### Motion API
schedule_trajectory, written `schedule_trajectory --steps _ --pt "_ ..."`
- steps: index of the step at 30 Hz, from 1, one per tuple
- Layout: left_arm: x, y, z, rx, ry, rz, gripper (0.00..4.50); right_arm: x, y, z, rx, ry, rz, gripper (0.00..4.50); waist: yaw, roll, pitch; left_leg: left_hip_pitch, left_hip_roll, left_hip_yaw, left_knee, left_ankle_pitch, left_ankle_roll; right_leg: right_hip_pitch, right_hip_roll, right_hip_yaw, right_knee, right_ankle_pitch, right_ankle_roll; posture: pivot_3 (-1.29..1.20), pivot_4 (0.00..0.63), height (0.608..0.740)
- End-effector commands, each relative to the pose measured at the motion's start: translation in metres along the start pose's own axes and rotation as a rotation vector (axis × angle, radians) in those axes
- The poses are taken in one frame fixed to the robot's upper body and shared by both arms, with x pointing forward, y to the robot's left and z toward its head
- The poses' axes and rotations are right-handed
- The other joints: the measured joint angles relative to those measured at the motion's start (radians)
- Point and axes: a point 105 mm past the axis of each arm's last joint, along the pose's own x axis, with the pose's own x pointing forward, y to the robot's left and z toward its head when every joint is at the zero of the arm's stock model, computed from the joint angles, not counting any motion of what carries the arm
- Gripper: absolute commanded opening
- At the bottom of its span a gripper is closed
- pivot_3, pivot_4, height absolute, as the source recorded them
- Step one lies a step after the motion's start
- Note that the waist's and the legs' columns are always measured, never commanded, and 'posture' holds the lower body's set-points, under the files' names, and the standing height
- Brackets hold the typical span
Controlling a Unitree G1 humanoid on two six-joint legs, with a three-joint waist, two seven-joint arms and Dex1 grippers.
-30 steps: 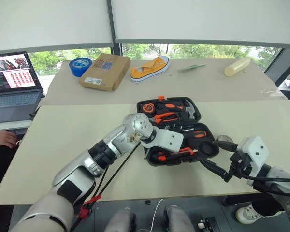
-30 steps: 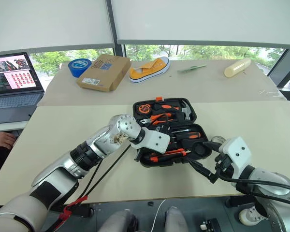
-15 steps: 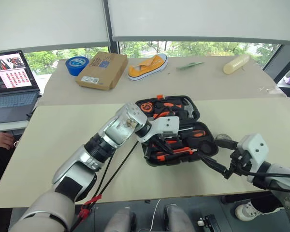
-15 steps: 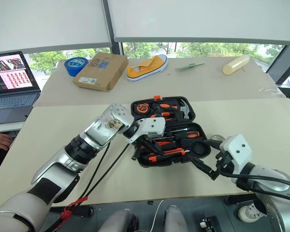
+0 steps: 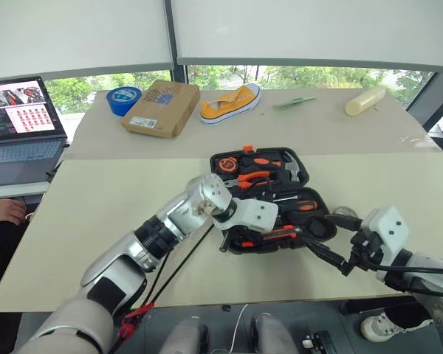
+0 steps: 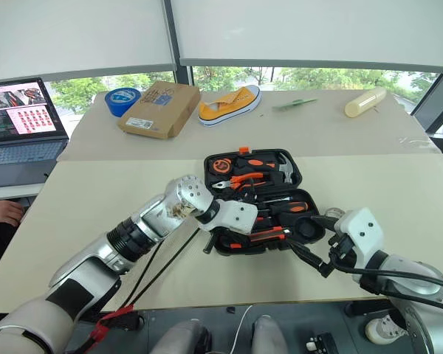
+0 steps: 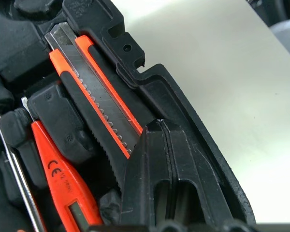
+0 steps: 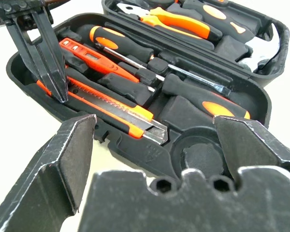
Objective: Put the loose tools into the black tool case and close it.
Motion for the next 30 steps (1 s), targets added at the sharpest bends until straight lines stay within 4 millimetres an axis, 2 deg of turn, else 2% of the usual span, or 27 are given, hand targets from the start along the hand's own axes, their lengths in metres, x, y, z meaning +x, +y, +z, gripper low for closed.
schedule_trajectory --steps 1,5,8,9,11,13,15,17,20,23,24,27,30 --pt "0.012 -0.005 -0.016 -0.062 0.048 -0.020 0.04 -0.006 -0.004 0.011 -0.040 -0.035 -0.029 4.50 0.001 0.000 0.000 0.000 0.000 0.000 0.000 0.000 0.000 0.000 0.000 0.000 0.000 0.000 0.000 0.00 0.150 0.735" --pt "-0.001 0.008 -0.006 -0.093 -0.026 0.033 0.04 -0.009 -0.008 0.012 -0.038 -0.033 -0.049 4.50 0.006 0.000 0.000 0.000 0.000 0.000 0.000 0.000 0.000 0.000 0.000 0.000 0.000 0.000 0.000 0.00 0.150 0.735" --pt "-0.040 0.034 0.014 -0.178 -0.264 0.194 0.04 -0.022 -0.016 0.012 -0.008 -0.035 -0.092 4.50 0.007 0.000 0.001 -0.001 0.000 0.000 0.001 0.000 0.000 -0.001 0.000 0.000 0.000 0.000 0.000 0.00 0.150 0.735" --pt "-0.062 0.041 0.014 -0.223 -0.351 0.250 0.04 -0.029 -0.021 0.010 0.015 -0.029 -0.117 4.50 0.005 -0.001 0.001 -0.002 0.000 0.000 0.000 0.000 0.000 -0.003 0.000 0.000 0.001 0.000 0.000 0.00 0.150 0.735" --pt "-0.088 0.044 0.010 -0.287 -0.431 0.296 0.04 -0.040 -0.029 0.007 0.046 -0.018 -0.155 4.50 0.000 0.000 0.001 -0.006 0.000 0.000 0.000 0.000 -0.001 -0.009 0.001 0.000 0.003 0.000 0.000 0.00 0.150 0.735" --pt "-0.108 0.043 0.005 -0.363 -0.470 0.303 0.53 -0.051 -0.038 0.005 0.078 -0.009 -0.195 4.50 -0.011 0.000 0.001 -0.006 0.001 0.000 -0.001 0.001 -0.002 -0.011 0.001 0.000 0.004 0.000 -0.001 0.00 0.150 0.735" --pt "-0.139 0.029 -0.001 -0.400 -0.545 0.319 1.07 -0.073 -0.049 -0.004 0.109 0.035 -0.247 4.50 -0.014 0.000 0.001 -0.007 0.001 0.000 -0.002 0.001 -0.002 -0.012 0.002 0.000 0.005 0.000 -0.001 0.00 0.150 0.735" --pt "-0.156 0.015 -0.002 -0.396 -0.577 0.330 1.81 -0.088 -0.055 -0.010 0.118 0.081 -0.273 4.50 -0.016 0.002 0.001 -0.009 0.000 0.000 -0.002 0.001 -0.002 -0.014 0.001 0.001 0.005 0.000 -0.001 0.00 0.150 0.735" --pt "-0.168 -0.011 -0.001 -0.397 -0.595 0.302 3.00 -0.101 -0.064 -0.018 0.111 0.137 -0.273 4.50 -0.016 0.002 0.002 -0.011 0.001 0.000 -0.002 0.002 -0.003 -0.016 0.001 0.001 0.005 0.000 -0.001 0.00 0.150 0.735" --pt "-0.167 -0.033 0.004 -0.397 -0.597 0.253 4.00 -0.100 -0.071 -0.021 0.068 0.185 -0.230 4.50 -0.016 0.002 0.002 -0.011 0.000 0.000 -0.002 0.002 -0.003 -0.015 0.000 0.002 0.004 0.000 -0.001 0.00 0.150 0.735" --pt "-0.165 -0.039 0.005 -0.390 -0.590 0.234 4.47 -0.097 -0.074 -0.021 0.045 0.200 -0.204 4.50 -0.015 0.002 0.002 -0.011 0.000 0.001 -0.002 0.001 -0.003 -0.016 0.000 0.002 0.004 0.000 -0.001 0.00 0.150 0.735" --pt "-0.155 -0.052 0.007 -0.353 -0.551 0.188 4.47 -0.081 -0.081 -0.020 -0.056 0.245 -0.102 4.50 -0.015 0.002 0.002 -0.010 0.000 0.001 -0.002 0.002 -0.004 -0.015 0.000 0.001 0.004 0.000 -0.002 0.00 0.150 0.735" --pt "-0.147 -0.056 0.008 -0.317 -0.525 0.181 4.47 -0.062 -0.085 -0.022 -0.183 0.299 0.015 4.50 -0.017 0.002 0.003 -0.009 0.000 0.001 -0.002 0.004 -0.007 -0.014 0.000 0.001 0.004 0.001 -0.002 0.00 0.150 0.735"
